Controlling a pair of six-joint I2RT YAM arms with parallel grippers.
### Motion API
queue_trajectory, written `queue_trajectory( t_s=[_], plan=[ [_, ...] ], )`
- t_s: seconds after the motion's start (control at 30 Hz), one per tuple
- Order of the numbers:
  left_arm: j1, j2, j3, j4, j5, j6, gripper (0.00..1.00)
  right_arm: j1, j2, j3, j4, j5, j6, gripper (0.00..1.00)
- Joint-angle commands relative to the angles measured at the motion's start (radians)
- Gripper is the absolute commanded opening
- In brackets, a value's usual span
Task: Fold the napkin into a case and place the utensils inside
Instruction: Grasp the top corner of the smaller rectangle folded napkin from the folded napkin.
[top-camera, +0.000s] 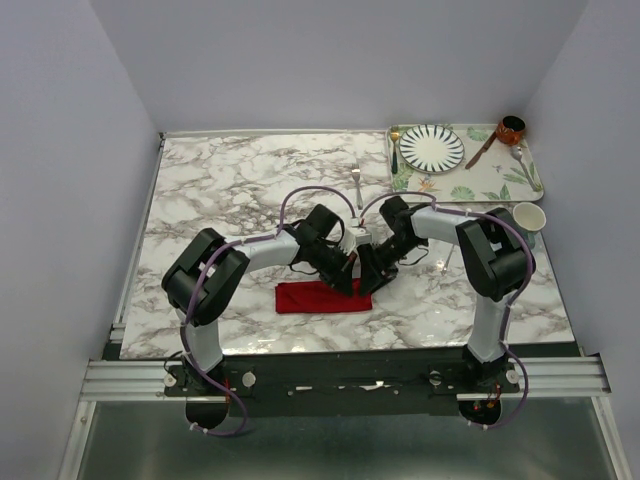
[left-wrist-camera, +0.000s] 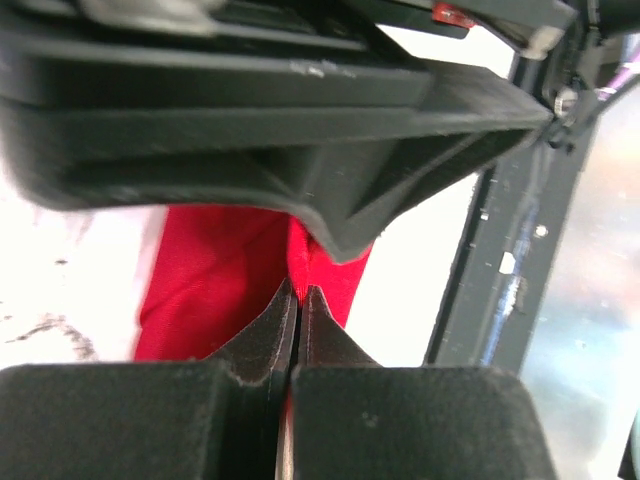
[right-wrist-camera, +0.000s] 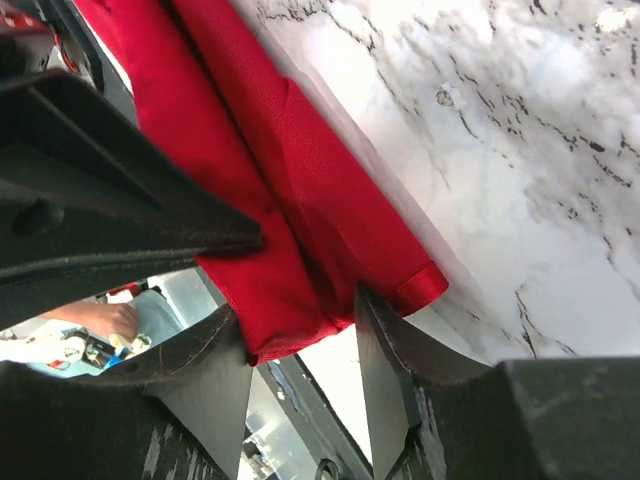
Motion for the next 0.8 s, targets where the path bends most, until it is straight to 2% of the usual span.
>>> queue_trajectory(
  t_s=[0.0, 0.2, 0.33, 0.53, 0.77],
  plan=[
    [0.002, -0.03, -0.018, -0.021, 0.107, -0.045, 0.0, 0.002, 0.035, -0.022, 0.046, 0.086, 0.009, 0.51],
    [0.007, -0.055, -0.067, 0.005, 0.159, -0.075, 0.0, 0.002, 0.047, -0.028, 0.054, 0.087, 0.008, 0.5],
    [0.014, -0.067, -0.113, 0.042, 0.158, -0.149, 0.0, 0.004, 0.043, -0.031, 0.054, 0.089, 0.002, 0.5],
    [0.068, -0.069, -0.168, 0.107, 0.136, -0.229, 0.0, 0.002, 0.035, -0.039, 0.057, 0.106, -0.005, 0.5],
    [0.087, -0.023, -0.163, 0.082, 0.089, -0.246, 0.0, 0.004, 0.023, -0.041, 0.057, 0.096, -0.008, 0.46]
  ],
)
